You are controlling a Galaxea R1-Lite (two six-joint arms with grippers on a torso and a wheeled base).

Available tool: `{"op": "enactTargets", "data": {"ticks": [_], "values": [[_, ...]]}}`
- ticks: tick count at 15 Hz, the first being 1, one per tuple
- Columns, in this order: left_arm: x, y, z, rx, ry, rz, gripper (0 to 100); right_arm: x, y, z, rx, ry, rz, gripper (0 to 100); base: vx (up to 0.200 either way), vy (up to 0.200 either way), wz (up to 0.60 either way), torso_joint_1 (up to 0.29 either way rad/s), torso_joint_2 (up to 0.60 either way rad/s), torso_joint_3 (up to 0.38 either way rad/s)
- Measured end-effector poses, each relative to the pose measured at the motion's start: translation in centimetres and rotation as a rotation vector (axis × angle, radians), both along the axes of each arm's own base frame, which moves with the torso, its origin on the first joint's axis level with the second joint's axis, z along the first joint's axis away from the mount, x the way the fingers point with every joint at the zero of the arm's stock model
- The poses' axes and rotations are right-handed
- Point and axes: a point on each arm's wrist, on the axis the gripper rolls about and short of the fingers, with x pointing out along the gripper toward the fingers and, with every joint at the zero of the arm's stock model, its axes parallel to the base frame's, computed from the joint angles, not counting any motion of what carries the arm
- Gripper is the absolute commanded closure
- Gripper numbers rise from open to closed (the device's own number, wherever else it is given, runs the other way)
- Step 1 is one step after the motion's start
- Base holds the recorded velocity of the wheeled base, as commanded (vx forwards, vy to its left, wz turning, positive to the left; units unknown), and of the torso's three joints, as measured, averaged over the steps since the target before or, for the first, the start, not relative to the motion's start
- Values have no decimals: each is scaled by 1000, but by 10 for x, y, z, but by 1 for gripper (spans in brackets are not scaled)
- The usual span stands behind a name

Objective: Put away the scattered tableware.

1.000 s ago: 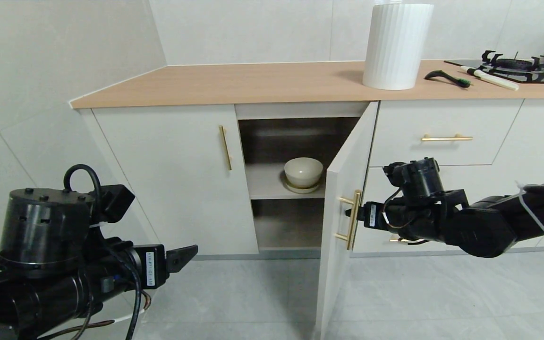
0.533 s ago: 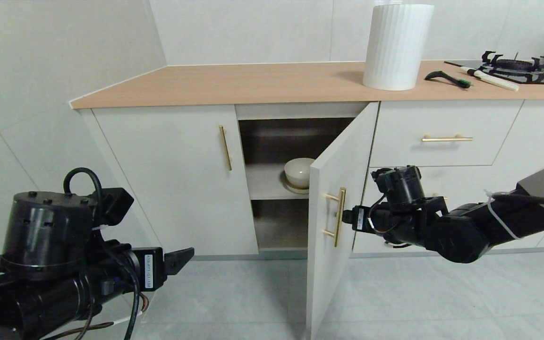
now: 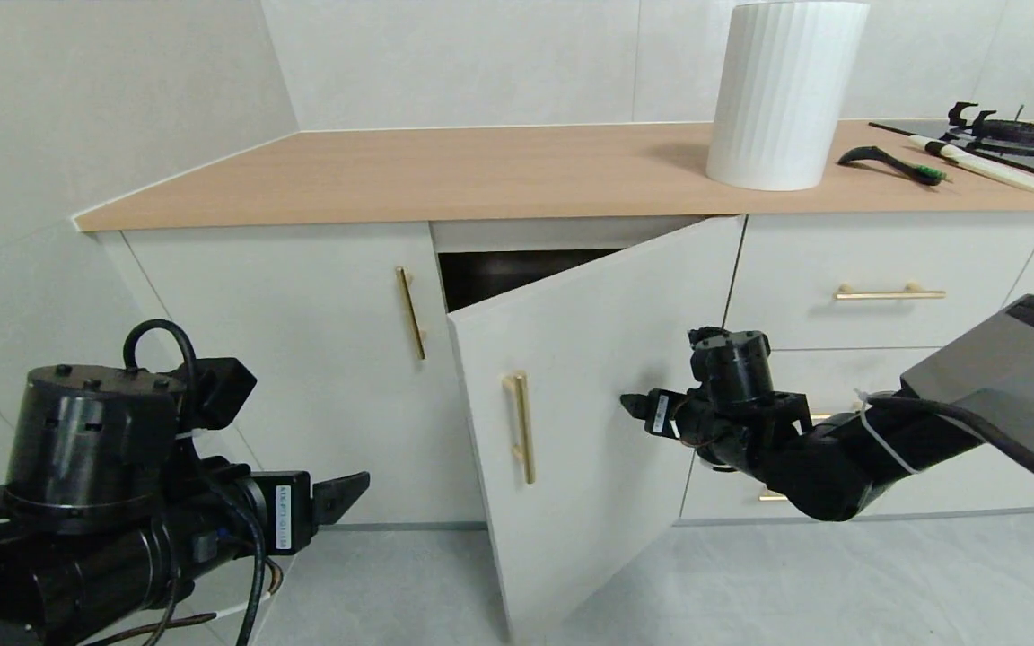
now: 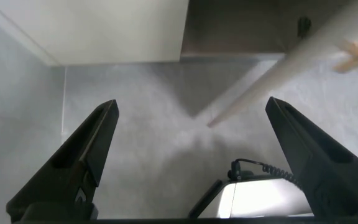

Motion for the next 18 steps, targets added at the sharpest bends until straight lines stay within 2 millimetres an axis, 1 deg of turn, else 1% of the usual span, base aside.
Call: {"op": "enactTargets", "data": {"ticks": [3, 7, 13, 15, 18], "values": [[0, -1, 0, 0, -1, -2, 0, 12, 7, -3, 64, -28, -83, 0, 0, 0, 0, 0, 0, 0], [0, -1, 0, 0, 1, -1, 0, 28, 10, -8, 87, -54, -163, 0, 0, 0, 0, 0, 0, 0], [0, -1, 0, -1, 1, -1, 0, 56, -2, -15, 86, -103, -306, 0, 0, 0, 0, 0, 0, 0], [0, -1, 0, -1, 1, -1, 0, 63, -5, -18, 84, -109, -331, 0, 0, 0, 0, 0, 0, 0], [0, -1, 0, -1, 1, -1, 0, 66, -6, -20, 85, -110, -336, 0, 0, 0, 0, 0, 0, 0]]}}
